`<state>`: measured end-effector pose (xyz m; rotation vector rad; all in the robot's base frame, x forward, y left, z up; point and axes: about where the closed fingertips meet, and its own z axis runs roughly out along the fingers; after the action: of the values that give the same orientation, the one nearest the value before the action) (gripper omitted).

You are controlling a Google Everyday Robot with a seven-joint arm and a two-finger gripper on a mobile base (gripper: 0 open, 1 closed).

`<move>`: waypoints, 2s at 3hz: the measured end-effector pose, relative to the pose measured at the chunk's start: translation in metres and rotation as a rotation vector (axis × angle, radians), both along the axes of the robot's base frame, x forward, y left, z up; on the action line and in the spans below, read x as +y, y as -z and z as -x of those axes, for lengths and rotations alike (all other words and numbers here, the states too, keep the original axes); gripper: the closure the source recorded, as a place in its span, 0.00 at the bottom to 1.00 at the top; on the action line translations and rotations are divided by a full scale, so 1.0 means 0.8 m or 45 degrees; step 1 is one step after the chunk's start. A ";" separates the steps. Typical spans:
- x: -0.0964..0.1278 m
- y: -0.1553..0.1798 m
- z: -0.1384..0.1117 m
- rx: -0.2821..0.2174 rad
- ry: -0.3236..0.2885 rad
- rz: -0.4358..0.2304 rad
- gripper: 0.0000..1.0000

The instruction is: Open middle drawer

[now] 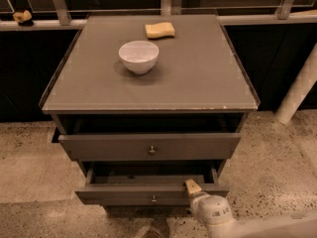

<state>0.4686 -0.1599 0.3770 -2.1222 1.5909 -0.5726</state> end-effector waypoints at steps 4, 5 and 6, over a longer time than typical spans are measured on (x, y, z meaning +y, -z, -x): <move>0.007 -0.001 0.030 0.019 0.023 -0.027 1.00; 0.007 -0.005 0.030 0.019 0.023 -0.027 1.00; 0.008 -0.002 0.037 0.024 0.017 -0.025 1.00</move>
Offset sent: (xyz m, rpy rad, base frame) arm -0.2012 0.0080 -0.1750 -0.0411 -0.3249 -0.0201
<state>0.4390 -0.1539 0.3784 -2.1099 1.6157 -0.5408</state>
